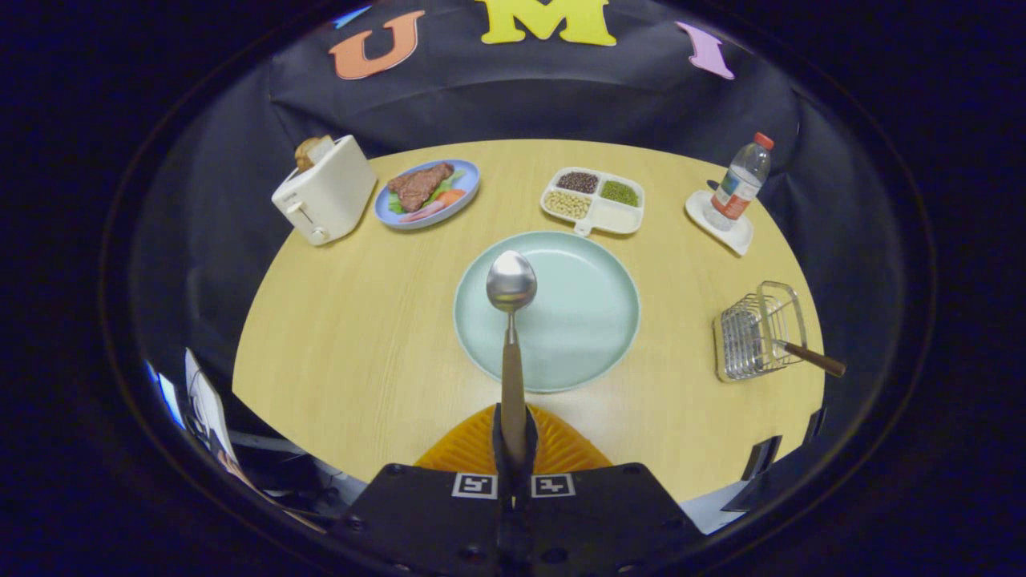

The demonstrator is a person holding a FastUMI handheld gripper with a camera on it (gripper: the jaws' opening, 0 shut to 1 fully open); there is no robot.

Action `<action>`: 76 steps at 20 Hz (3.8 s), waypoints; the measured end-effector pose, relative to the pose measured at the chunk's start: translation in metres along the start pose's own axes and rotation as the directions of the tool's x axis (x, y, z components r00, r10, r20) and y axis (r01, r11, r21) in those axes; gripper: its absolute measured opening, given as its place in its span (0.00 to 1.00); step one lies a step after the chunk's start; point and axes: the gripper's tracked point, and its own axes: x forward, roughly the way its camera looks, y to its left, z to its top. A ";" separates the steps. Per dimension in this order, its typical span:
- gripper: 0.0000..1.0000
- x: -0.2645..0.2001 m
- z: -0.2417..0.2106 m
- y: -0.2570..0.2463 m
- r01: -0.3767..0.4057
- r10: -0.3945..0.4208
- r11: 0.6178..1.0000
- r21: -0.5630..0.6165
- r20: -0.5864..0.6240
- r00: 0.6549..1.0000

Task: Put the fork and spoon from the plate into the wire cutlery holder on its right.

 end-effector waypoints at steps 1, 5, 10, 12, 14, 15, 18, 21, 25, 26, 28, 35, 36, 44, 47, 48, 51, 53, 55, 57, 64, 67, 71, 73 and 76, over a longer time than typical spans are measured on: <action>0.01 -0.003 0.000 -0.008 -0.002 0.002 1.000 -0.003 0.015 1.000; 0.01 -0.012 -0.014 -0.046 0.015 -0.016 0.999 0.031 0.021 1.000; 0.01 -0.022 -0.027 -0.103 0.044 -0.047 0.995 0.090 0.026 0.999; 0.01 -0.029 -0.026 -0.126 0.053 -0.057 0.990 0.128 0.031 0.998; 0.01 -0.038 -0.025 -0.148 0.071 -0.078 0.985 0.157 0.038 0.996; 0.01 -0.042 -0.023 -0.160 0.083 -0.092 0.981 0.173 0.042 0.995; 0.01 -0.048 -0.023 -0.186 0.100 -0.111 0.972 0.215 0.042 0.993; 0.01 -0.057 -0.020 -0.206 0.107 -0.121 0.965 0.239 0.048 0.991; 0.01 -0.070 -0.017 -0.219 0.123 -0.141 0.964 0.237 0.059 0.988; 0.01 -0.073 -0.014 -0.221 0.123 -0.142 0.963 0.240 0.064 0.988; 0.01 -0.076 -0.014 -0.225 0.129 -0.148 0.963 0.235 0.064 0.987; 0.06 -0.077 0.005 -0.235 0.162 -0.188 0.962 0.218 0.103 0.977; 0.06 -0.078 0.009 -0.236 0.168 -0.195 0.963 0.210 0.114 0.974; 0.31 -0.109 0.052 -0.222 0.193 -0.232 0.969 0.152 0.308 0.923; 0.51 -0.125 0.065 -0.207 0.202 -0.235 0.971 0.127 0.361 0.902; 0.58 -0.128 0.068 -0.199 0.199 -0.228 0.973 0.115 0.373 0.899; 0.70 -0.145 0.082 -0.175 0.171 -0.205 0.978 0.117 0.408 0.890; 0.78 -0.160 0.097 -0.154 0.136 -0.180 0.982 0.129 0.446 0.877; 0.83 -0.178 0.115 -0.135 0.121 -0.163 0.986 0.115 0.505 0.848; 0.87 -0.202 0.134 -0.116 0.130 -0.161 0.987 0.094 0.577 0.800; 0.96 -0.266 0.170 -0.061 0.118 -0.127 0.991 0.061 0.703 0.700; 0.96 -0.295 0.185 -0.054 0.135 -0.144 0.988 0.074 0.756 0.639; 0.96 -0.336 0.201 -0.052 0.158 -0.162 0.983 0.090 0.828 0.537; 0.96 -0.344 0.205 -0.050 0.177 -0.171 0.980 0.093 0.845 0.506; 0.96 -0.346 0.211 -0.048 0.198 -0.188 0.975 0.101 0.850 0.492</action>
